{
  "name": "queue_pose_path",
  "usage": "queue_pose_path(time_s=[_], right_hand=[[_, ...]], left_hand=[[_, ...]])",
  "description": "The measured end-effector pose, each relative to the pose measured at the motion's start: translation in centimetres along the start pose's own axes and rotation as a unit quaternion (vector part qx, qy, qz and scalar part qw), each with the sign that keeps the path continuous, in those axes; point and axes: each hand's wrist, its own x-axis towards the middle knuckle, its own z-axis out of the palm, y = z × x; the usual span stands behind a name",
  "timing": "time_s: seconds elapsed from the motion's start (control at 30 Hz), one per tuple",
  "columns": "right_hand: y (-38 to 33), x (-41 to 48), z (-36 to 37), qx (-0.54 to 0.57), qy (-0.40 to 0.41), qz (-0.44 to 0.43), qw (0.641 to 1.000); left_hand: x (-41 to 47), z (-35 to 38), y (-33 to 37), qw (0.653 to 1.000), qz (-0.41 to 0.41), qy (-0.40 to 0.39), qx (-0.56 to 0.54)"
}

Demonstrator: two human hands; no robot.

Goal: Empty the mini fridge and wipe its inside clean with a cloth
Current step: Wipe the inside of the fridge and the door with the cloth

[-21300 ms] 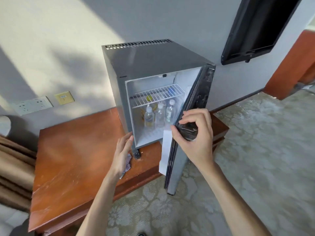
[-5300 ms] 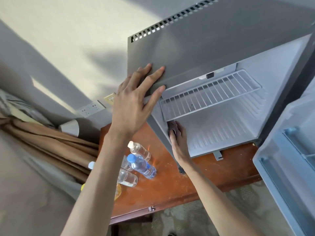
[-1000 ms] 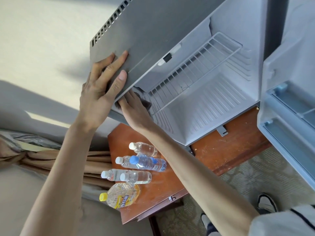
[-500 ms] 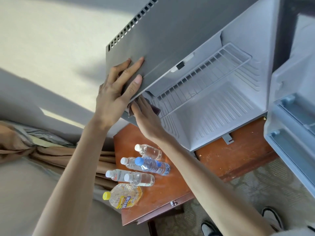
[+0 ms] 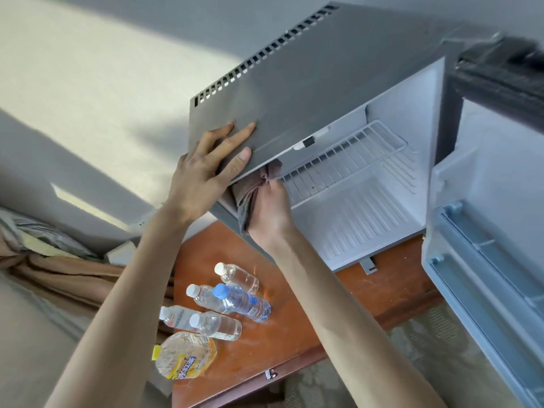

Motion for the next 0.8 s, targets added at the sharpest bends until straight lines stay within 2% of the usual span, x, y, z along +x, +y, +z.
queue_pose_path(time_s=[0.07, 0.13, 0.37, 0.47, 0.63, 0.7, 0.8], right_hand=[[-1.4, -0.8, 0.3, 0.150, -0.080, 0.083, 0.982], [-1.8, -0.9, -0.1, 0.178, -0.048, 0.083, 0.979], [-4.8, -2.6, -1.5, 0.199, -0.033, -0.020, 0.979], [-5.3, -3.0, -0.5, 0.211, -0.035, -0.022, 0.977], [-6.3, 0.4, 1.8, 0.201, 0.046, -0.004, 0.978], [-6.0, 0.4, 1.5, 0.192, 0.043, -0.014, 0.980], [-4.6, -1.6, 0.1, 0.236, 0.011, -0.036, 0.971]], left_hand=[[0.0, 0.0, -0.1, 1.000, 0.007, -0.001, 0.007], [0.0, 0.0, 0.0, 1.000, 0.014, -0.002, 0.016], [-0.3, 0.2, -0.5, 0.999, 0.037, 0.004, 0.029], [-0.3, 0.4, -0.8, 0.998, 0.051, 0.013, 0.038], [-1.1, 0.8, -0.9, 0.995, 0.070, 0.046, 0.052], [-1.4, 0.9, -1.0, 0.995, 0.074, 0.046, 0.054], [-1.3, 0.7, -1.2, 0.995, 0.082, 0.038, 0.047]])
